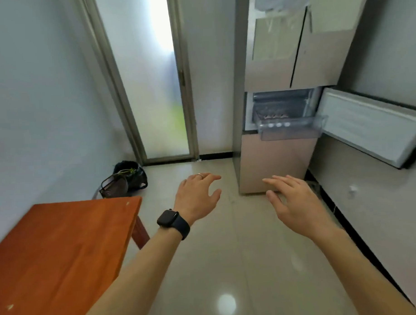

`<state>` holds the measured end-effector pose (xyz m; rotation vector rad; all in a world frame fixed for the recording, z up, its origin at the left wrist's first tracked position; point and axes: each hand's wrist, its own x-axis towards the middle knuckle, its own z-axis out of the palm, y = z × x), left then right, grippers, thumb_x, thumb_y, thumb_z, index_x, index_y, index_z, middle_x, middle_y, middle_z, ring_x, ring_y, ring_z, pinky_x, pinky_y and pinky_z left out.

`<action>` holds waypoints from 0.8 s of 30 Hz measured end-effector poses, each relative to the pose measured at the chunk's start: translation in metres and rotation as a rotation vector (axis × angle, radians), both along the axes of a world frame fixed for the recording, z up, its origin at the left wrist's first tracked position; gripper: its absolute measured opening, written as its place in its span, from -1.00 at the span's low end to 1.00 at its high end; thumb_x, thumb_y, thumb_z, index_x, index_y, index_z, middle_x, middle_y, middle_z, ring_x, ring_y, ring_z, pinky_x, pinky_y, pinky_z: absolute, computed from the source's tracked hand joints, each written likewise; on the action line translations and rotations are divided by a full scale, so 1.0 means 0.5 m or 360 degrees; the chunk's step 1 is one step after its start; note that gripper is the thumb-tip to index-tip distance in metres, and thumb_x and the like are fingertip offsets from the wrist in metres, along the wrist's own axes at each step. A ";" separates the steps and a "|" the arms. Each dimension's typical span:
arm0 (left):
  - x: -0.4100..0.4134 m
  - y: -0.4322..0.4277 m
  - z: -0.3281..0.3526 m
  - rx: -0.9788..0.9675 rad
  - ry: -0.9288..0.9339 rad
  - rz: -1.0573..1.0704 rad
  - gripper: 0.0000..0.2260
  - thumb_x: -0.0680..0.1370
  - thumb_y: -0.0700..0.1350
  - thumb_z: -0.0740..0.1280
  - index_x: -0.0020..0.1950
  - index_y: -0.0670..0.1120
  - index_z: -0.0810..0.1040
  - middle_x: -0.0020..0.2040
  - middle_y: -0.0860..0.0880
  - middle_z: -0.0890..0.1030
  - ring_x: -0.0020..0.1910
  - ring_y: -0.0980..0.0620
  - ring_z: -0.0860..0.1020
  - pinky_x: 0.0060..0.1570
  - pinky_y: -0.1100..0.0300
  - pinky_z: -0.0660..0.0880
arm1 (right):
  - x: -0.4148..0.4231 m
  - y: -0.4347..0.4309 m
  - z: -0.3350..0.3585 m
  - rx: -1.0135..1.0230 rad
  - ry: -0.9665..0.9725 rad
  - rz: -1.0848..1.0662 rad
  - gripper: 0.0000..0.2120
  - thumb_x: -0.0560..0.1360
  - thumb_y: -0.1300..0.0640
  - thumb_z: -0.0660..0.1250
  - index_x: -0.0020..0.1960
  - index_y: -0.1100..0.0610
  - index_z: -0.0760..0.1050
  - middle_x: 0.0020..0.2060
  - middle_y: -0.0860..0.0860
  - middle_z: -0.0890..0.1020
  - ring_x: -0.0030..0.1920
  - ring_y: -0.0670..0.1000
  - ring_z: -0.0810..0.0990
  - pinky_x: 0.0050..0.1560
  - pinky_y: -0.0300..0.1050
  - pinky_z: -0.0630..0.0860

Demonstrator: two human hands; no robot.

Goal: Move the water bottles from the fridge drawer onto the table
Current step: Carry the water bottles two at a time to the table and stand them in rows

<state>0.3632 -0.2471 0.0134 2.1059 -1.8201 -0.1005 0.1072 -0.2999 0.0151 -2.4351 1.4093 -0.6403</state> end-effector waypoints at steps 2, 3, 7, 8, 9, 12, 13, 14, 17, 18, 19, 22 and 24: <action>-0.042 -0.077 0.018 -0.0042 0.0011 -0.0062 -0.61 0.63 0.13 0.22 0.47 0.18 0.40 0.43 0.08 0.46 0.44 0.02 0.36 0.44 0.00 0.29 | -0.054 -0.060 0.012 -0.0027 -0.0027 -0.0069 -0.62 0.62 -0.05 0.22 0.43 -0.10 0.45 0.41 -0.09 0.47 0.48 0.07 0.29 0.50 -0.01 0.20; -0.061 -0.116 0.025 -0.0069 0.0017 -0.0093 -0.61 0.63 0.12 0.23 0.46 0.17 0.40 0.43 0.08 0.47 0.44 0.03 0.36 0.43 -0.01 0.30 | -0.079 -0.093 0.015 -0.0036 -0.0054 -0.0105 -0.62 0.62 -0.06 0.22 0.42 -0.11 0.45 0.40 -0.09 0.48 0.48 0.06 0.29 0.50 -0.01 0.21; -0.126 -0.272 0.035 -0.0130 0.0061 -0.0187 -0.61 0.62 0.11 0.24 0.46 0.16 0.41 0.42 0.09 0.47 0.44 0.04 0.35 0.41 -0.03 0.34 | -0.160 -0.230 0.010 -0.0044 -0.0094 -0.0226 -0.61 0.60 -0.12 0.19 0.40 -0.13 0.46 0.38 -0.08 0.51 0.46 0.07 0.34 0.48 0.04 0.26; -0.138 -0.312 0.033 -0.0133 0.0060 -0.0208 -0.60 0.62 0.11 0.25 0.46 0.16 0.41 0.42 0.09 0.47 0.44 0.03 0.35 0.42 -0.03 0.34 | -0.176 -0.266 0.007 -0.0046 -0.0082 -0.0237 -0.60 0.60 -0.16 0.16 0.40 -0.14 0.45 0.37 -0.09 0.51 0.45 0.06 0.35 0.48 0.05 0.27; -0.148 -0.353 0.029 -0.0134 0.0062 -0.0224 -0.60 0.62 0.12 0.25 0.46 0.17 0.41 0.42 0.09 0.47 0.44 0.03 0.35 0.42 -0.03 0.34 | -0.189 -0.304 0.003 -0.0047 -0.0071 -0.0241 -0.58 0.59 -0.18 0.14 0.41 -0.15 0.44 0.37 -0.10 0.51 0.46 0.06 0.35 0.48 0.06 0.27; -0.168 -0.483 0.013 -0.0122 0.0071 -0.0262 -0.60 0.61 0.13 0.25 0.46 0.18 0.40 0.42 0.07 0.47 0.44 0.02 0.36 0.42 -0.01 0.33 | -0.213 -0.425 -0.009 -0.0008 -0.0043 -0.0275 -0.60 0.61 -0.14 0.15 0.43 -0.14 0.43 0.39 -0.11 0.49 0.46 0.04 0.33 0.49 0.03 0.25; -0.173 -0.536 0.008 -0.0119 0.0064 -0.0270 -0.60 0.61 0.12 0.25 0.46 0.18 0.40 0.42 0.06 0.47 0.43 0.02 0.36 0.42 0.01 0.33 | -0.219 -0.475 -0.013 -0.0007 -0.0043 -0.0281 -0.59 0.61 -0.15 0.14 0.43 -0.13 0.43 0.39 -0.11 0.49 0.45 0.03 0.33 0.48 0.03 0.26; -0.175 -0.569 0.005 -0.0114 0.0060 -0.0279 -0.60 0.61 0.12 0.25 0.46 0.17 0.40 0.42 0.06 0.47 0.43 0.02 0.36 0.41 0.02 0.33 | -0.221 -0.502 -0.014 -0.0021 -0.0039 -0.0287 -0.57 0.61 -0.17 0.12 0.43 -0.13 0.43 0.38 -0.11 0.49 0.45 0.03 0.35 0.48 0.04 0.27; -0.178 -0.708 -0.005 -0.0109 0.0095 -0.0304 -0.60 0.62 0.11 0.25 0.47 0.16 0.39 0.42 0.05 0.47 0.43 0.02 0.36 0.42 0.01 0.32 | -0.225 -0.633 -0.026 0.0032 -0.0059 -0.0324 -0.60 0.62 -0.14 0.15 0.43 -0.12 0.43 0.39 -0.12 0.48 0.45 0.01 0.34 0.49 0.01 0.24; -0.177 -0.762 -0.006 -0.0096 0.0107 -0.0309 -0.60 0.62 0.12 0.24 0.47 0.16 0.39 0.42 0.05 0.47 0.43 0.02 0.37 0.42 0.01 0.32 | -0.224 -0.683 -0.027 0.0049 -0.0074 -0.0340 -0.61 0.62 -0.12 0.17 0.43 -0.12 0.44 0.39 -0.11 0.48 0.45 0.01 0.34 0.49 0.00 0.23; -0.176 -0.815 -0.006 -0.0082 0.0111 -0.0315 -0.60 0.62 0.12 0.24 0.47 0.16 0.39 0.42 0.05 0.47 0.43 0.02 0.37 0.42 0.01 0.32 | -0.222 -0.729 -0.026 0.0054 -0.0079 -0.0347 -0.61 0.62 -0.12 0.17 0.43 -0.12 0.44 0.39 -0.11 0.49 0.45 0.01 0.34 0.49 0.00 0.23; -0.174 -0.959 -0.009 -0.0048 0.0122 -0.0335 -0.60 0.63 0.12 0.24 0.47 0.16 0.39 0.42 0.05 0.47 0.43 0.02 0.36 0.43 -0.01 0.32 | -0.219 -0.857 -0.025 0.0086 -0.0051 -0.0366 -0.59 0.62 -0.15 0.13 0.43 -0.13 0.42 0.41 -0.12 0.47 0.46 0.00 0.31 0.50 -0.03 0.19; -0.172 -1.047 -0.015 -0.0021 0.0122 -0.0345 -0.59 0.63 0.12 0.24 0.48 0.15 0.38 0.42 0.05 0.47 0.43 0.01 0.37 0.42 -0.03 0.33 | -0.220 -0.932 -0.029 0.0129 -0.0031 -0.0399 -0.60 0.63 -0.13 0.14 0.45 -0.13 0.41 0.42 -0.13 0.45 0.47 -0.01 0.29 0.51 -0.05 0.18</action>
